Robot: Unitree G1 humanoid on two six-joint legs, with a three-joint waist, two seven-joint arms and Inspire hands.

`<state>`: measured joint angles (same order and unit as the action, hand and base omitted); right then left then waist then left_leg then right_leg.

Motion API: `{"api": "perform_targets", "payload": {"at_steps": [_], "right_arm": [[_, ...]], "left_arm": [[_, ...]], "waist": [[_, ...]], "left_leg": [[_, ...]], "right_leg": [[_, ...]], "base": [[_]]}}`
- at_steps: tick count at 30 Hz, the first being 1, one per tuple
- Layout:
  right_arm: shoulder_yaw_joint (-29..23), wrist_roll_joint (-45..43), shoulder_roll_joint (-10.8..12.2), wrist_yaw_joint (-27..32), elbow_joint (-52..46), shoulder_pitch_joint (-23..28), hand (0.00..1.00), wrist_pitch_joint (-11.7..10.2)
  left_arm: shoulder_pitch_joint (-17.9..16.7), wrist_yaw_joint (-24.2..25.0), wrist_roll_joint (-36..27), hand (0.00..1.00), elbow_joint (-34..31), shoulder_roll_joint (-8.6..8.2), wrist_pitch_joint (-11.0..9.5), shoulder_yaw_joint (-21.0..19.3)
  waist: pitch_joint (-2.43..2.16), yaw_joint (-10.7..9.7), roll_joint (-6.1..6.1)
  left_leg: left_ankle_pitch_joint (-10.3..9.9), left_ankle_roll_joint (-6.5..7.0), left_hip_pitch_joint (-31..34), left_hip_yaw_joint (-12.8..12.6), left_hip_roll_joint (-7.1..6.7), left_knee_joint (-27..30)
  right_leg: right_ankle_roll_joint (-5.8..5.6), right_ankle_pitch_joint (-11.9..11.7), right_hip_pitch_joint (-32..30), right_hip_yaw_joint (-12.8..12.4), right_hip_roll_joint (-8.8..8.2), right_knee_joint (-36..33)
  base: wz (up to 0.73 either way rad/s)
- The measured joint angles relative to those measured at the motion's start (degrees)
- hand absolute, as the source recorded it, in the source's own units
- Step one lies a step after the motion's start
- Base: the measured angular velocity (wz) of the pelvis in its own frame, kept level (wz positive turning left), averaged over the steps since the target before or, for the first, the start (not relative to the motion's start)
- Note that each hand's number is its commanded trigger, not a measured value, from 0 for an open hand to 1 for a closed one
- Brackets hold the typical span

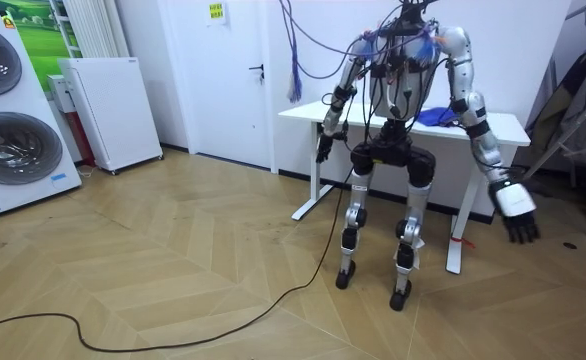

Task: Wipe table

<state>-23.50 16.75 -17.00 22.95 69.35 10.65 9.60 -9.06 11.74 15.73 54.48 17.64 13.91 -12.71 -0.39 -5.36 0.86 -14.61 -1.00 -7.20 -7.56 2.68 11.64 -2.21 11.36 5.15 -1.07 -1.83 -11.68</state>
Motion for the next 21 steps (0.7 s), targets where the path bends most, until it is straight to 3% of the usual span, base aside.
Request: {"api": "perform_targets", "payload": {"at_steps": [4,7,13,18,21], "right_arm": [[10.46,-10.68,2.79,-2.34,0.54,-0.68,0.0,-0.2],[16.7,-19.79,3.29,-3.75,-0.12,-1.88,0.0,-0.25],[22.41,-27.52,5.03,-4.42,-2.88,-3.9,0.0,-2.0],[26.84,-34.0,5.6,-5.87,-2.88,-4.25,0.0,-2.55],[27.81,-36.35,5.66,-7.32,-2.64,-3.56,0.0,-2.35]], "left_arm": [[0.0,-1.33,0.15,0.0,3.53,-3.83,-0.68,3.23],[0.04,-2.53,0.13,0.0,4.14,-5.16,-0.8,6.75],[-0.07,-5.16,0.17,0.0,4.82,-6.28,-1.85,8.57],[-0.68,-6.48,0.16,0.0,4.71,-7.09,-1.85,9.5],[-1.39,-7.04,0.19,0.0,4.42,-7.29,-1.87,9.64]], "waist": [[0.3,1.6,0.35],[0.41,3.65,0.69],[0.71,5.99,1.55],[0.83,6.14,2.54],[0.82,6.18,2.43]], "left_leg": [[-0.03,-0.02,-0.46,0.46,0.0,0.0],[-0.02,-0.02,-0.43,0.53,-0.02,-0.1],[-0.02,-0.02,0.16,1.68,-0.07,0.06],[-0.02,-0.03,0.61,2.72,-0.16,0.17],[-0.01,-0.04,0.6,2.94,-0.2,0.17]], "right_leg": [[0.02,-0.02,0.69,0.13,0.05,1.11],[0.05,-0.06,0.76,0.18,0.07,1.06],[0.06,-0.06,0.93,1.46,-0.04,1.55],[0.09,-0.07,1.86,3.69,-0.31,1.97],[0.06,-0.03,2.28,5.57,-0.55,2.04]], "base": [[0.03],[0.01],[0.1],[0.18],[0.14]]}}
